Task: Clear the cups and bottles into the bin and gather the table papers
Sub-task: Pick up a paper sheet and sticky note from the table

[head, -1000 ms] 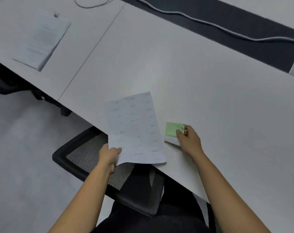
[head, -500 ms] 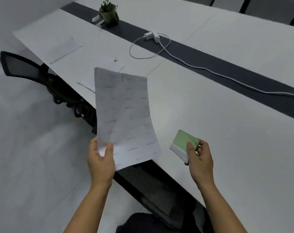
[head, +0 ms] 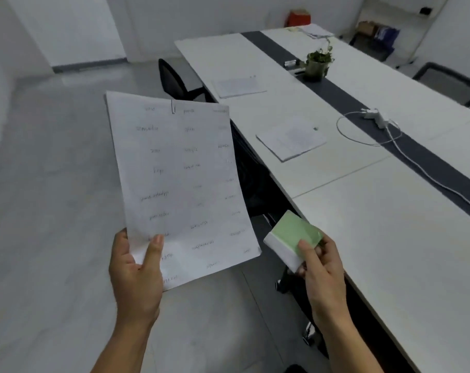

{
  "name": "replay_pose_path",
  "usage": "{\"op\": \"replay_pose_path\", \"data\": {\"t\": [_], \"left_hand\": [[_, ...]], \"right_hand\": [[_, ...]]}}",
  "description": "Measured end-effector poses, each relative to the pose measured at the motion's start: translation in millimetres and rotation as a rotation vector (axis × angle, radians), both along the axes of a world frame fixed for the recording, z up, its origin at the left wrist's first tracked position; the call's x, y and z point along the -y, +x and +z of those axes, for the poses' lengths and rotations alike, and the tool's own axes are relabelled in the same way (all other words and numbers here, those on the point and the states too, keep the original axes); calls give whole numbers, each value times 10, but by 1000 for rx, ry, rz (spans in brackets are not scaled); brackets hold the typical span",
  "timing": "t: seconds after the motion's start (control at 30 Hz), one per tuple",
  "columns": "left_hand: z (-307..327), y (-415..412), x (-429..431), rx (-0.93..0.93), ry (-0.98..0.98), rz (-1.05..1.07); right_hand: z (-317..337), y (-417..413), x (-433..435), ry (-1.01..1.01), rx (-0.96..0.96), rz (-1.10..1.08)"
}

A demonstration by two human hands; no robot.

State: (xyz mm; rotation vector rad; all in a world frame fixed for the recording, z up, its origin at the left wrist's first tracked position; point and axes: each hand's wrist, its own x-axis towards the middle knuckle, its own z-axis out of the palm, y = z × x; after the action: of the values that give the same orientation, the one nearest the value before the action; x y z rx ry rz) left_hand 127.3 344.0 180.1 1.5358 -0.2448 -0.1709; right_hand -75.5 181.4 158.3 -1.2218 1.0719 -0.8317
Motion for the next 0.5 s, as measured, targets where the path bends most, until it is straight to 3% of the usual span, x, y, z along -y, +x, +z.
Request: {"op": "replay_pose_path", "data": {"t": [0.23, 0.5], "left_hand": [[38, 1048, -301, -7, 6, 134], [-225, 2614, 245, -38, 72, 251]], "right_hand": [[113, 1210, 28, -101, -5, 99], [-425, 2923, 714, -50, -16, 130]]}}
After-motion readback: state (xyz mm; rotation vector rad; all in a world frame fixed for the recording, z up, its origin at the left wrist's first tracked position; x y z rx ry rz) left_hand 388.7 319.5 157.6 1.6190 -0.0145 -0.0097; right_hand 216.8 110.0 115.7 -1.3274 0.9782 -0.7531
